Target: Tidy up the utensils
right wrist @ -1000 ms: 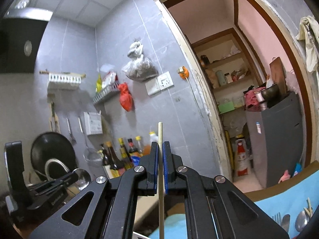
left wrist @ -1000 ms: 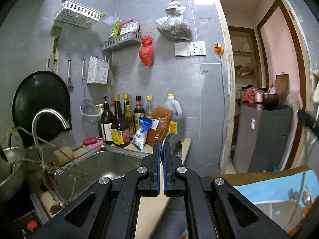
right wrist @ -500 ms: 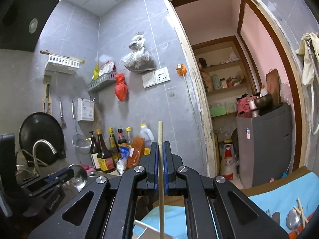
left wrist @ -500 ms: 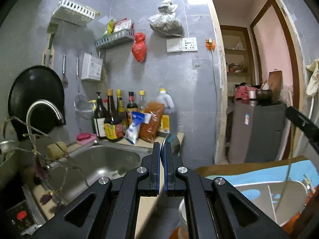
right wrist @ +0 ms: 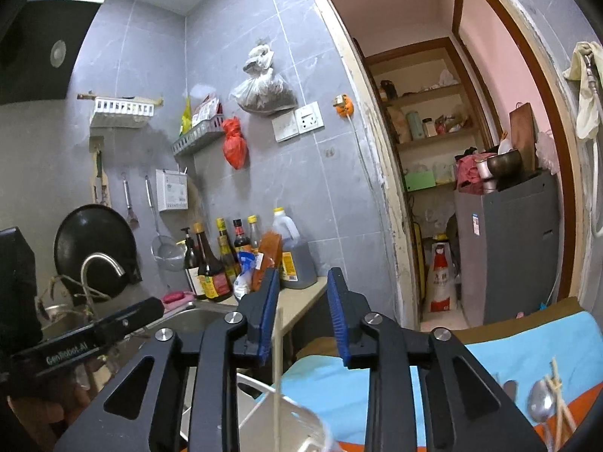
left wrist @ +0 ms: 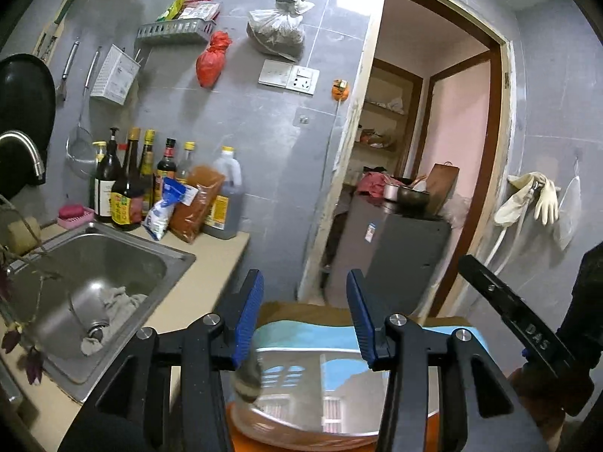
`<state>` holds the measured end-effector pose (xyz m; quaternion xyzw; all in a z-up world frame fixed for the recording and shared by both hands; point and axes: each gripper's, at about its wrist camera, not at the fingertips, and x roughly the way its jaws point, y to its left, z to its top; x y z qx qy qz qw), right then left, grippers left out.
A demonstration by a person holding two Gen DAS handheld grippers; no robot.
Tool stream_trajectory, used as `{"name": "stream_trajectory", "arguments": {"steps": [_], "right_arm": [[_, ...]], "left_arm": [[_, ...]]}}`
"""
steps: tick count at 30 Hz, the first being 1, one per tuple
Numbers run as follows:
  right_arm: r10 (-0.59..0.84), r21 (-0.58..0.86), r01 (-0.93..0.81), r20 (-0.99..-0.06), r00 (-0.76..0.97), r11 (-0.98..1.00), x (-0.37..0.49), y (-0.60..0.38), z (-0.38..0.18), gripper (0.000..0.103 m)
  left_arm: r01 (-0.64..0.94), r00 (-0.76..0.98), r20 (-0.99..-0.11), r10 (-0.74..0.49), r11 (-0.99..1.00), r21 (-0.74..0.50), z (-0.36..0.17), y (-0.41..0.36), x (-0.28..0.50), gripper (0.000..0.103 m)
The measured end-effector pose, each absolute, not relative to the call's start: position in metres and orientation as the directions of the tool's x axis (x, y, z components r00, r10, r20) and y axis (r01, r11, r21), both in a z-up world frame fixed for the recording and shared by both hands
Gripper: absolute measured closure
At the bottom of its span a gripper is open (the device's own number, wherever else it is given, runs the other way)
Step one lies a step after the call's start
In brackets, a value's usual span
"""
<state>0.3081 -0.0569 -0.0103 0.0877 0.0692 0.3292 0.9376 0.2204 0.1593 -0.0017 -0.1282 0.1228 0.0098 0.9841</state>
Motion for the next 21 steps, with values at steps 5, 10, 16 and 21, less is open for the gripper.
{"name": "stream_trajectory", "arguments": {"steps": [5,10,16,21], "right_arm": [[0.606,0.211,-0.584,-0.055,0.793,0.784,0.301,-0.093,0.015,0.037],[0.577,0.192,-0.559,-0.051,0.815,0.807,0.294,-0.137,0.036,0.008],[0.538,0.149,-0.525,-0.063,0.840,0.838,0.285,-0.189,0.045,0.000],[0.481,0.132,-0.468,-0.091,0.872,0.874,0.283,-0.235,0.042,0.000]], "left_arm": [[-0.035,0.980,-0.200,-0.018,0.966,-0.257,0.027,0.130,0.215,0.027],[-0.029,0.985,-0.171,-0.011,0.972,-0.234,0.046,0.093,0.217,0.004],[-0.014,0.989,-0.150,-0.013,0.984,-0.179,0.048,0.039,0.219,0.003],[0.036,0.980,-0.188,-0.062,0.989,-0.140,0.036,-0.005,0.231,0.002]]}}
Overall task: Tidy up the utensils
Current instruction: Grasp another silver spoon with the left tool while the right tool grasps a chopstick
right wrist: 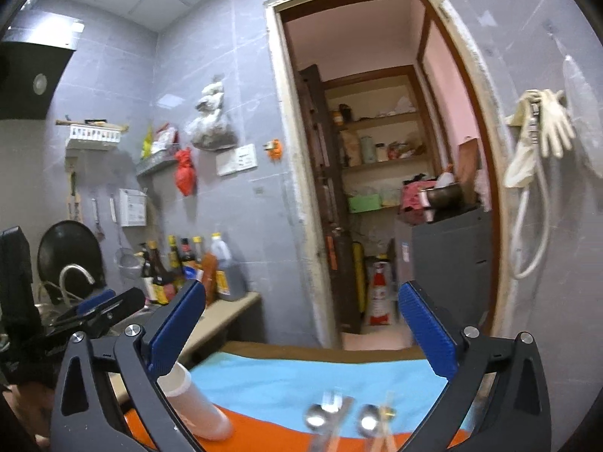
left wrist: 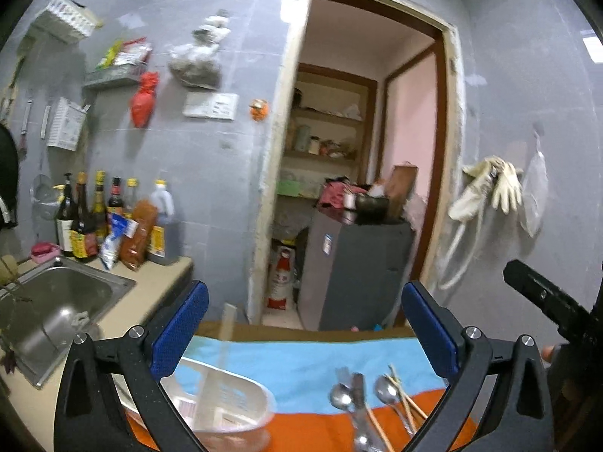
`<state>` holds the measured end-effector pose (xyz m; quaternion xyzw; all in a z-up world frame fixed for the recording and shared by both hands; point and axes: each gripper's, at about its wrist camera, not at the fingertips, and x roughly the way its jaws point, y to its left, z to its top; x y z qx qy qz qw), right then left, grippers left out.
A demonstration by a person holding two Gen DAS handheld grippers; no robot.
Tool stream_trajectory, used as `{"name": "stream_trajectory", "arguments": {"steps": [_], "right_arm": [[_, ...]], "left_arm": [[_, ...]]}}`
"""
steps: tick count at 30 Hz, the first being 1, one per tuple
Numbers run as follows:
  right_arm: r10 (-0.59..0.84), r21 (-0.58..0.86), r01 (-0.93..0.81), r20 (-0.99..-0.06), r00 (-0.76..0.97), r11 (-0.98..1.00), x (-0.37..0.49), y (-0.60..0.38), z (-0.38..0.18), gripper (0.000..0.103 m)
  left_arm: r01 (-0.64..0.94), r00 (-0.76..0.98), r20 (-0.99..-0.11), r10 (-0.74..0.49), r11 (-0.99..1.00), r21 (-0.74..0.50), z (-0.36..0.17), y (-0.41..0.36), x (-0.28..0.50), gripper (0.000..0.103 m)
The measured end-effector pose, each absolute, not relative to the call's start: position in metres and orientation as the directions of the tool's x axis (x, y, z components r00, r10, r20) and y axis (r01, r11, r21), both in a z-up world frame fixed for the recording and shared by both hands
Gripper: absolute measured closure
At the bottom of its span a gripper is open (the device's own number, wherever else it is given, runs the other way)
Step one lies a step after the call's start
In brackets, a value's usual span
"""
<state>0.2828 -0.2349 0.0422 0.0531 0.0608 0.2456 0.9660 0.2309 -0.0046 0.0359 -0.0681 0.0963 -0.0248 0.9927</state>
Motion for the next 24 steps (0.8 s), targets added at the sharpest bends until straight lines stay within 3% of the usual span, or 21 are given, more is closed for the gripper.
{"name": "stream_trajectory", "arguments": {"steps": [15,19,24], "right_arm": [[0.368,0.187,-0.325,-0.290,0.884,0.927,0.324,-0.328,-0.025,0.000],[0.366,0.213,-0.306,-0.361,0.858,0.928,0.343,-0.336,-0.047,0.006],[0.403,0.243,-0.327,-0.419,0.814,0.913,0.367,-0.336,-0.072,0.016]], "left_arm": [[0.105,0.924,-0.360,-0.129,0.991,-0.086,-0.025,-0.091,0.280,0.002],[0.110,0.898,-0.425,-0.115,0.993,-0.036,-0.047,-0.107,0.301,0.003],[0.109,0.861,-0.490,-0.137,0.990,-0.087,-0.074,-0.107,0.325,0.003]]}}
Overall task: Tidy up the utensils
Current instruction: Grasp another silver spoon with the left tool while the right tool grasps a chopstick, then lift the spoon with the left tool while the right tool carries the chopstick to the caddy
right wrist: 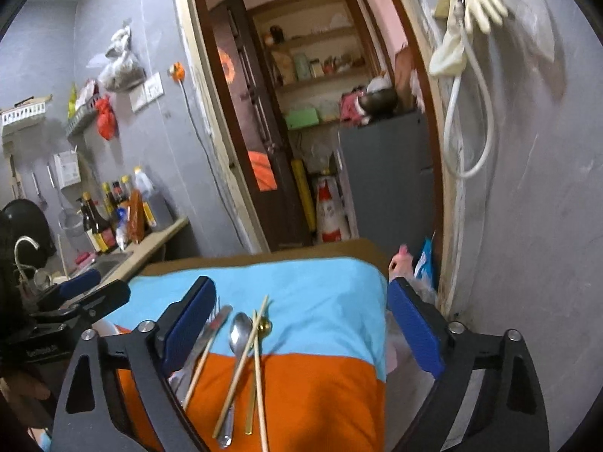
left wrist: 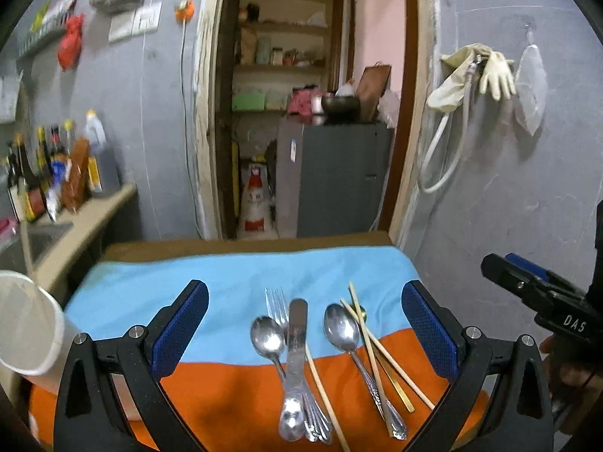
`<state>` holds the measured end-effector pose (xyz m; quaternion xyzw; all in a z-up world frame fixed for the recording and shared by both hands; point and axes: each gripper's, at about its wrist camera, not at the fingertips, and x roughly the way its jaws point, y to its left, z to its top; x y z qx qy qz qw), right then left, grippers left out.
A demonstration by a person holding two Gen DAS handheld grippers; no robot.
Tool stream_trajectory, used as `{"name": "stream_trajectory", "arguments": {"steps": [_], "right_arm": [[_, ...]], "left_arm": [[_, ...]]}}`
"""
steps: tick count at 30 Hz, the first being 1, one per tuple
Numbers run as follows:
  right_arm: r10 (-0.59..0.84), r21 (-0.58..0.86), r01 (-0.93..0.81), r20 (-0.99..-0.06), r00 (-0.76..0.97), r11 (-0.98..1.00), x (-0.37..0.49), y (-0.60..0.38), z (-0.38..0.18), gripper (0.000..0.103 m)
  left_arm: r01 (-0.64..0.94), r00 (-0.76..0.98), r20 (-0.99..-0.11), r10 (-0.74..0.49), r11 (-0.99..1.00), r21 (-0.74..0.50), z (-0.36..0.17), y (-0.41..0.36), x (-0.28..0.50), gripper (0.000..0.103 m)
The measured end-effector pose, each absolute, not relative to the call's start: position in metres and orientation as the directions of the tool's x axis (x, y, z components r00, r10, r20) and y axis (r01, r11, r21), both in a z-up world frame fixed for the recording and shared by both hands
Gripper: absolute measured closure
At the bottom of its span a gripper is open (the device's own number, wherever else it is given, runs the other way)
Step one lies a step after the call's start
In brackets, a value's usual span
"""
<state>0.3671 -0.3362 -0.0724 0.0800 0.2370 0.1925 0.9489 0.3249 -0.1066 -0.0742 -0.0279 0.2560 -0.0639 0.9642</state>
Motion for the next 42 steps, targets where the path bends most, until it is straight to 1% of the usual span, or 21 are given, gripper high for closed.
{"name": "stream_trajectory", "arguments": {"steps": [3,7,8,9,10,12,13,14,15,17,18,19,21,24,28,35,37,38,39,40,42], "right_arm": [[0.426,0.260,-0.342,-0.443,0.789,0.903,0.379,-0.335,-0.084,0.020],[0.447,0.261,-0.364,-0.478,0.756,0.894,0.394,-0.325,-0.096,0.033],[0.457,0.265,-0.372,-0.489,0.743,0.889,0.399,-0.321,-0.100,0.035],[0.466,0.270,-0.380,-0.499,0.731,0.885,0.403,-0.317,-0.103,0.038],[0.472,0.272,-0.386,-0.509,0.719,0.881,0.408,-0.313,-0.106,0.042],[0.486,0.277,-0.399,-0.530,0.695,0.874,0.417,-0.305,-0.111,0.048],[0.489,0.276,-0.405,-0.540,0.684,0.872,0.421,-0.300,-0.114,0.051],[0.492,0.275,-0.410,-0.552,0.673,0.870,0.425,-0.295,-0.117,0.053],[0.495,0.275,-0.414,-0.560,0.664,0.868,0.428,-0.292,-0.118,0.055],[0.498,0.277,-0.420,-0.587,0.638,0.864,0.437,-0.283,-0.124,0.058],[0.500,0.279,-0.423,-0.597,0.627,0.862,0.440,-0.280,-0.126,0.061],[0.498,0.276,-0.424,-0.609,0.617,0.863,0.444,-0.276,-0.128,0.065],[0.500,0.279,-0.426,-0.624,0.601,0.861,0.450,-0.272,-0.131,0.069],[0.506,0.297,-0.421,-0.641,0.577,0.857,0.461,-0.266,-0.134,0.079],[0.503,0.299,-0.420,-0.664,0.553,0.857,0.472,-0.256,-0.139,0.082],[0.494,0.316,-0.396,-0.697,0.519,0.862,0.480,-0.247,-0.148,0.083],[0.499,0.331,-0.387,-0.699,0.512,0.861,0.482,-0.249,-0.149,0.084],[0.498,0.337,-0.379,-0.702,0.509,0.862,0.483,-0.249,-0.150,0.085],[0.498,0.342,-0.373,-0.704,0.507,0.863,0.484,-0.250,-0.150,0.091],[0.499,0.350,-0.364,-0.706,0.502,0.863,0.486,-0.250,-0.150,0.094],[0.521,0.396,-0.342,-0.703,0.483,0.852,0.488,-0.255,-0.151,0.095]], "left_arm": [[0.080,0.841,-0.524,-0.135,0.989,-0.126,-0.087,-0.099,0.337,0.003],[0.053,0.824,-0.552,-0.129,0.987,-0.151,-0.100,-0.087,0.348,0.005],[0.050,0.817,-0.561,-0.133,0.986,-0.161,-0.104,-0.083,0.352,0.010],[0.048,0.811,-0.569,-0.137,0.984,-0.169,-0.105,-0.080,0.354,0.017],[0.045,0.802,-0.579,-0.143,0.983,-0.180,-0.108,-0.077,0.358,0.021],[0.034,0.782,-0.605,-0.153,0.978,-0.204,-0.118,-0.068,0.366,0.036],[0.029,0.772,-0.616,-0.157,0.977,-0.213,-0.121,-0.065,0.370,0.040],[0.025,0.764,-0.625,-0.159,0.976,-0.219,-0.124,-0.063,0.373,0.046],[0.019,0.754,-0.636,-0.160,0.975,-0.223,-0.128,-0.059,0.376,0.050],[0.008,0.735,-0.657,-0.166,0.972,-0.236,-0.135,-0.053,0.382,0.054],[0.001,0.723,-0.669,-0.171,0.969,-0.246,-0.139,-0.049,0.385,0.058],[-0.006,0.711,-0.681,-0.177,0.966,-0.257,-0.142,-0.045,0.389,0.060],[-0.013,0.689,-0.695,-0.203,0.956,-0.292,-0.148,-0.038,0.393,0.064],[-0.030,0.672,-0.707,-0.222,0.945,-0.325,-0.152,-0.028,0.396,0.066],[-0.020,0.647,-0.711,-0.274,0.927,-0.375,-0.155,-0.019,0.399,0.069],[0.017,0.628,-0.707,-0.325,0.914,-0.405,-0.154,-0.010,0.400,0.070],[0.036,0.614,-0.710,-0.345,0.911,-0.412,-0.153,-0.011,0.403,0.076],[0.039,0.609,-0.713,-0.347,0.911,-0.410,-0.152,-0.013,0.405,0.081],[0.048,0.602,-0.711,-0.364,0.905,-0.422,-0.153,-0.013,0.406,0.088],[0.054,0.597,-0.711,-0.373,0.902,-0.428,-0.154,-0.013,0.407,0.088],[0.053,0.599,-0.709,-0.371,0.902,-0.427,-0.152,-0.013,0.407,0.092]]}}
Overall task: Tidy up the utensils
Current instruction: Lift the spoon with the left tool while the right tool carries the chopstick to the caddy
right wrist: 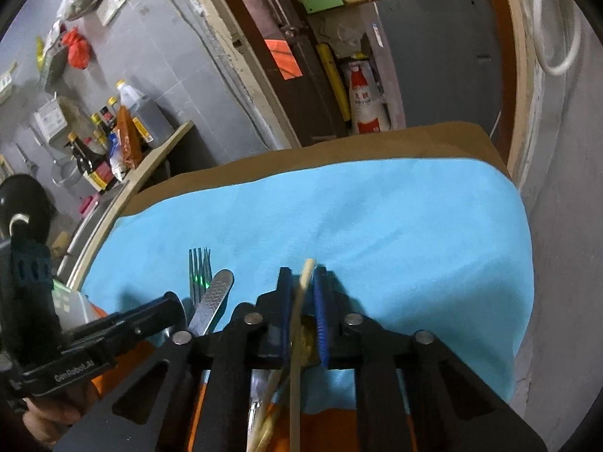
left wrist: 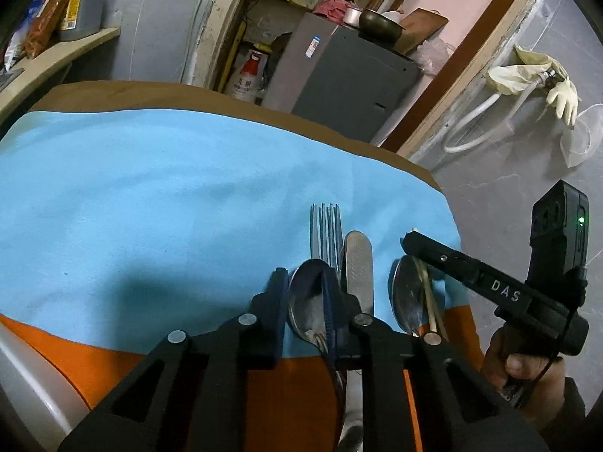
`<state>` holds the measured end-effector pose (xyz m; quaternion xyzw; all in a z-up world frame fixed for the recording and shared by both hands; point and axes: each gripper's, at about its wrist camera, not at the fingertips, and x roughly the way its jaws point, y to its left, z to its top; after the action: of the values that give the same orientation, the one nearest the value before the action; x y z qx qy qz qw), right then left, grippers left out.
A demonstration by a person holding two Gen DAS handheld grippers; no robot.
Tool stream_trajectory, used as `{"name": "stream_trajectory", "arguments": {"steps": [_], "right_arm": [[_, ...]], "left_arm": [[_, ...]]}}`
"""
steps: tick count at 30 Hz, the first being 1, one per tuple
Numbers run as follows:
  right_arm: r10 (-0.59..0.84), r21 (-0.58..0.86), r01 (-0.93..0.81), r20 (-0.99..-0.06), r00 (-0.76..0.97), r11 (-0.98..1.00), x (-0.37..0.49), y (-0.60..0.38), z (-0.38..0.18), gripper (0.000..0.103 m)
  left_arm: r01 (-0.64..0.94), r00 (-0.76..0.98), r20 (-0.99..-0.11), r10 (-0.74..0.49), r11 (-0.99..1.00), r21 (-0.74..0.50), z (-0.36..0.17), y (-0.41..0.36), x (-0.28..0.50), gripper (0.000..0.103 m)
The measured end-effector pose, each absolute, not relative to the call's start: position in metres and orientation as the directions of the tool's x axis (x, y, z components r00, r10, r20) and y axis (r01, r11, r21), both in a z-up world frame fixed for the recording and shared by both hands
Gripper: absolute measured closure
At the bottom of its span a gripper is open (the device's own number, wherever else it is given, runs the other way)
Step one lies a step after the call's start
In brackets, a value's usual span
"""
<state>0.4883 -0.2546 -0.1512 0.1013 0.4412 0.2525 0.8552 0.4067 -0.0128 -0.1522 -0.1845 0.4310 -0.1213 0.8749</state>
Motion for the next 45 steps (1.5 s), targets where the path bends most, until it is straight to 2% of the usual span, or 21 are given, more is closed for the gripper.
{"name": "stream_trajectory", "arguments": {"steps": [3,10,14,18,25,33,41,45], "right_arm": [[0.539,0.427,-0.330,-0.695,0.476,0.842,0.487,-0.258,-0.149,0.098],[0.560,0.456,-0.328,-0.633,0.534,0.828,0.465,-0.268,-0.128,0.100],[0.581,0.481,-0.345,-0.534,0.614,0.806,0.440,-0.281,-0.106,0.100],[0.586,0.479,-0.377,-0.431,0.686,0.793,0.415,-0.286,-0.087,0.100],[0.581,0.470,-0.424,-0.262,0.771,0.774,0.382,-0.281,-0.042,0.100],[0.601,0.423,-0.517,-0.085,0.795,0.744,0.353,-0.240,0.018,0.100],[0.622,0.329,-0.593,0.021,0.783,0.735,0.328,-0.164,0.058,0.100],[0.635,0.318,-0.617,0.056,0.770,0.720,0.323,-0.131,0.065,0.100]], "left_arm": [[0.050,0.618,-0.703,-0.353,0.910,-0.412,-0.147,-0.015,0.406,0.100],[0.053,0.713,-0.668,-0.215,0.966,-0.253,-0.121,-0.037,0.383,0.102],[0.037,0.794,-0.596,-0.117,0.989,-0.146,-0.102,-0.050,0.360,0.103],[0.023,0.871,-0.487,-0.066,0.995,-0.093,-0.079,-0.059,0.337,0.103],[0.034,0.937,-0.344,-0.067,0.994,-0.101,-0.035,-0.063,0.306,0.103],[-0.001,0.968,-0.250,-0.018,0.997,-0.074,0.024,-0.020,0.273,0.103],[-0.125,0.977,-0.179,0.117,0.991,-0.036,0.060,0.055,0.240,0.103],[-0.194,0.971,-0.153,0.184,0.979,-0.054,0.066,0.097,0.226,0.103]]}}
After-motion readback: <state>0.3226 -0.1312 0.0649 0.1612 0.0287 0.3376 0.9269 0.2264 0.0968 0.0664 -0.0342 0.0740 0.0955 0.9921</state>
